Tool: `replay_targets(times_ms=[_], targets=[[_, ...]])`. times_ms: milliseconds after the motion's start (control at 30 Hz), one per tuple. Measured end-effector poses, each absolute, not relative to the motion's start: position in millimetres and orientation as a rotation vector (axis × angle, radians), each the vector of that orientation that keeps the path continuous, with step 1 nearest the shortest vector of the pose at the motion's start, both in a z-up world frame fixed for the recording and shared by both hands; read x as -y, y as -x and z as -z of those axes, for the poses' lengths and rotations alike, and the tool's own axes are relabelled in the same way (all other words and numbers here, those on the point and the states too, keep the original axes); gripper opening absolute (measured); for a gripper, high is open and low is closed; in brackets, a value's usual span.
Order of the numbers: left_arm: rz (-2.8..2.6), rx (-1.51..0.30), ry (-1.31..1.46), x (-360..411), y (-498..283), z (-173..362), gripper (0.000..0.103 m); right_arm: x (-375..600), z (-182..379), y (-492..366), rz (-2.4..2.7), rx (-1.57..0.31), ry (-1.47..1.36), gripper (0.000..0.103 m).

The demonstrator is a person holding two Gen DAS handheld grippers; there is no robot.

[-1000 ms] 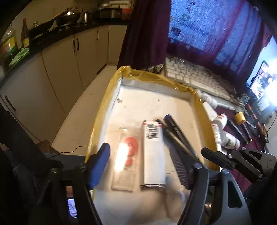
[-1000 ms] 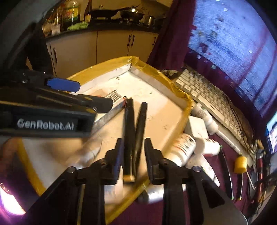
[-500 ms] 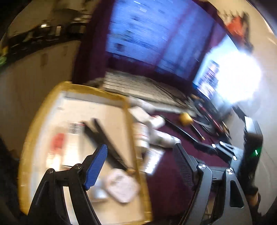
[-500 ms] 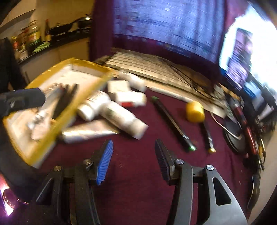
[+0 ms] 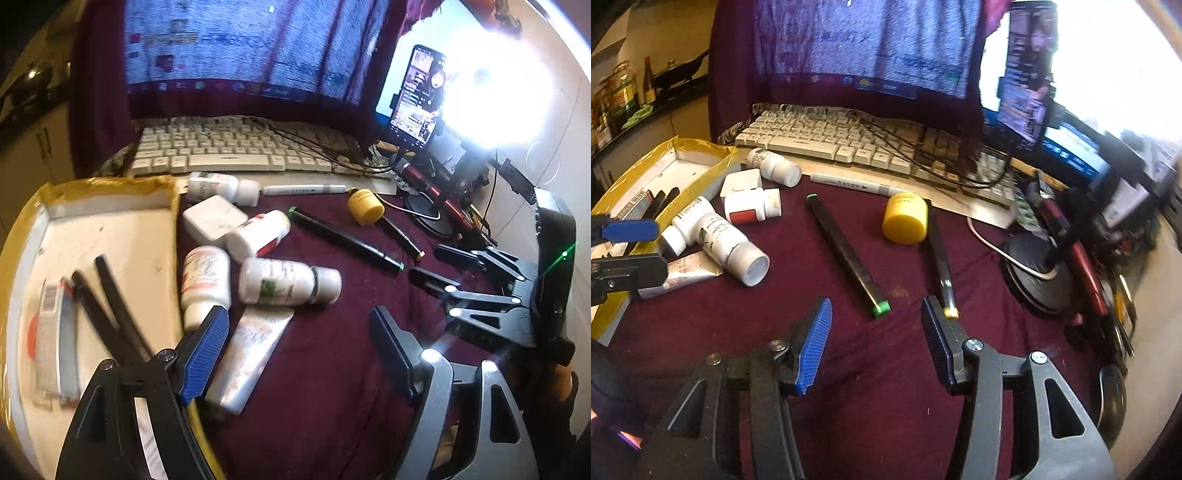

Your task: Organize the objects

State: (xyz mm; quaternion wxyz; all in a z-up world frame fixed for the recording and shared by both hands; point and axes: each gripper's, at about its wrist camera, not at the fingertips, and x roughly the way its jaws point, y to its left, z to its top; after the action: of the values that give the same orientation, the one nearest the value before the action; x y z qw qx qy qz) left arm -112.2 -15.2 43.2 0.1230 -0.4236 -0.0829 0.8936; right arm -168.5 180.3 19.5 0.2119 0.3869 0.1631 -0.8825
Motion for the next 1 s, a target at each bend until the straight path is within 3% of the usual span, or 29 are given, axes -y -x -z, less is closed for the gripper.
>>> replay_targets(times_ms=[400,500,833,1000], targets=[[-2.604,0.266,1.264,15.2,120.9,-38.9,0.073,-129.1,1.0,187.5,2.404,-0.705,-1.096,0.031],[-2.605,0.262,1.268,15.5,122.2,-37.4,0.073,-124.6,2.5,185.8,2.411,-0.757,-1.094,0.019],[-2.597,0.261,1.284,15.8,124.9,-33.7,0.073,-135.6,-1.4,157.4,2.423,-0.766,-1.081,0.015],[-2.589,0.219,1.276,7.7,130.3,-37.8,0.073,-163.3,-4.3,132.2,2.450,-0.679,-1.107,0.015]])
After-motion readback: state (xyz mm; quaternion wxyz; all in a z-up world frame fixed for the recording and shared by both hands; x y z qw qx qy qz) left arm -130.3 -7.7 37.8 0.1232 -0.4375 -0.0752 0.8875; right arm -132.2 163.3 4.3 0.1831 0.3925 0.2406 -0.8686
